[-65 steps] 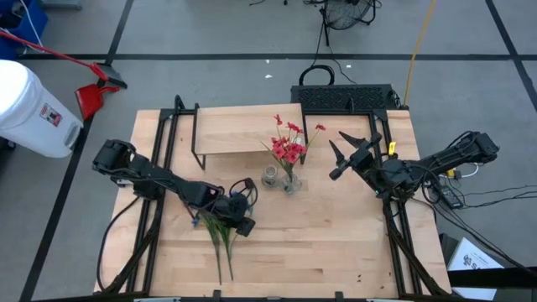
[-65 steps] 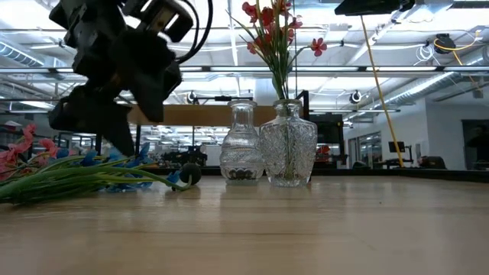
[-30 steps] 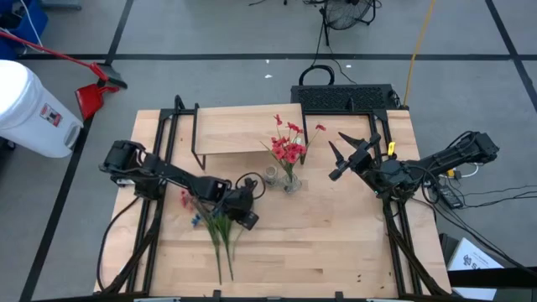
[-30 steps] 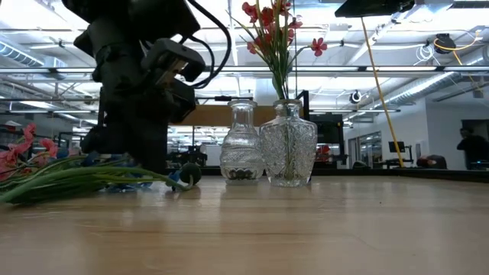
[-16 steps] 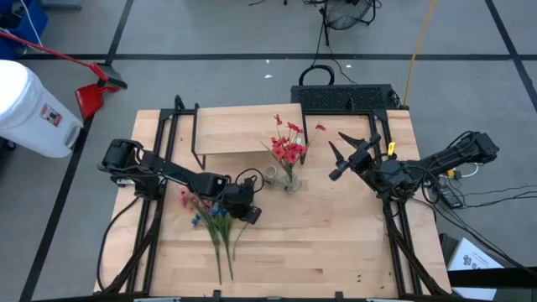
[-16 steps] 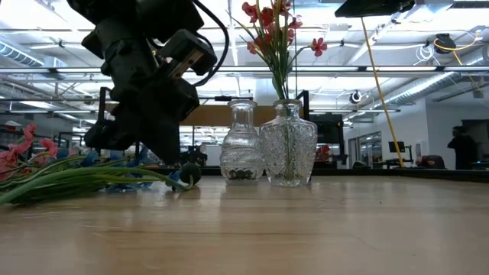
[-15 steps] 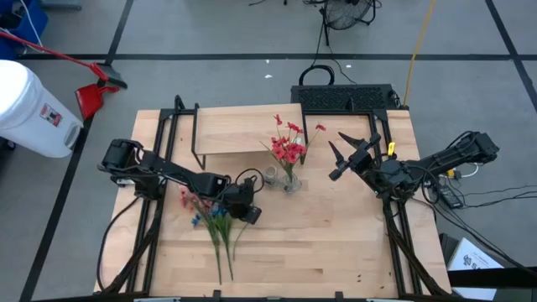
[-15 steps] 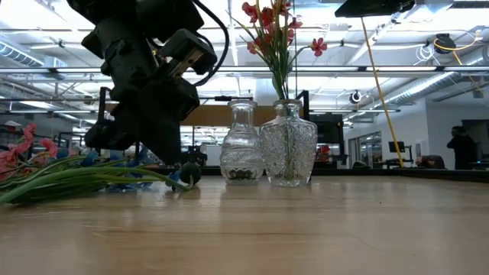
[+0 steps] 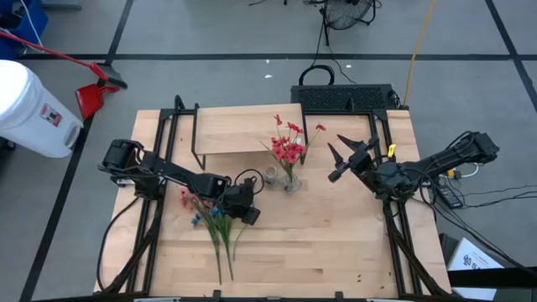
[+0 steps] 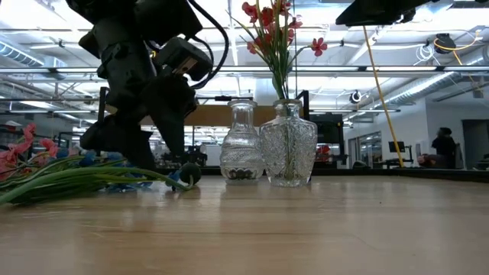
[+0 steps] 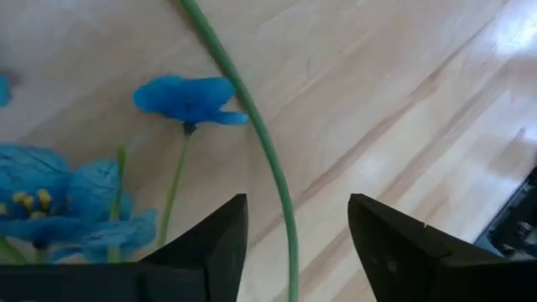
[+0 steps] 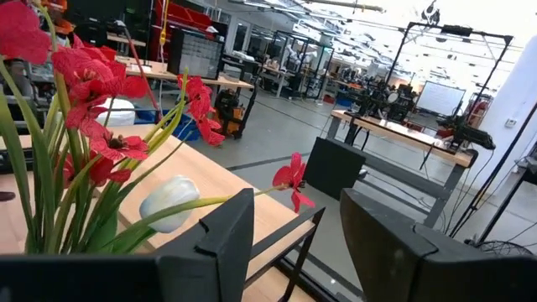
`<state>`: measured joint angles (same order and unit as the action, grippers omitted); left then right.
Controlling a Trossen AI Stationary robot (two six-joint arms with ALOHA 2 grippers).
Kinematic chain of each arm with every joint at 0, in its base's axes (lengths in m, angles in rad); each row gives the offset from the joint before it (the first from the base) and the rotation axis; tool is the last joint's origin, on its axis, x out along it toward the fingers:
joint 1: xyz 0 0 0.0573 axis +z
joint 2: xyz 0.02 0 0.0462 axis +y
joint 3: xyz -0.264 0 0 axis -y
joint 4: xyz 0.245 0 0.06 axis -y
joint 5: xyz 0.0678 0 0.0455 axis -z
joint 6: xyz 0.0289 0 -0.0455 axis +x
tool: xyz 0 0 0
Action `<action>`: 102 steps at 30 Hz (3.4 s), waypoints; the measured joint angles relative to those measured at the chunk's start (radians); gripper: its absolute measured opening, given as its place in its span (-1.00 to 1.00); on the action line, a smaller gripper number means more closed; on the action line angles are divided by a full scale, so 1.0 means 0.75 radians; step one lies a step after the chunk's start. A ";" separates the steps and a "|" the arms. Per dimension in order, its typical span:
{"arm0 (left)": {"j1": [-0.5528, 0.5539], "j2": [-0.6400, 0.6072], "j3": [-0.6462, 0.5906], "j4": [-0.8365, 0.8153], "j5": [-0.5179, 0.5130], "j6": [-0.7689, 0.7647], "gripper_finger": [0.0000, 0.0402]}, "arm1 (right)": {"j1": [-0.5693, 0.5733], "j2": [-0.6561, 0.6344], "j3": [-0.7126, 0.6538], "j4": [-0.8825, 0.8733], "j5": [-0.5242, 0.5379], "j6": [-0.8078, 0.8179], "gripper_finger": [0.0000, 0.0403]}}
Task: Pick and place flowers into a vace then onto a shelf
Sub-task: Put the black flower into the left transparent vase
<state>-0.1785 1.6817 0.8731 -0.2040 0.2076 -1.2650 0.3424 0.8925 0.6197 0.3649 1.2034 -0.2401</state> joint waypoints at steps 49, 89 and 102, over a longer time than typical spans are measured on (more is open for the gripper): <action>-0.018 -0.565 0.001 0.074 -0.897 0.384 -0.94 | -0.004 -0.001 -0.001 0.005 0.000 -0.020 -0.16; 0.375 -0.480 0.000 0.541 -0.609 1.156 -0.96 | -0.004 0.000 -0.001 -0.003 0.001 0.041 -0.16; 0.375 -0.410 -0.002 0.547 -0.574 1.207 -0.88 | -0.004 0.000 -0.001 -0.006 0.001 0.062 -0.16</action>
<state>0.1024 1.3740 0.8719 0.2061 -0.2230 -0.3600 0.3393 0.8928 0.6189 0.3607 1.2041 -0.1940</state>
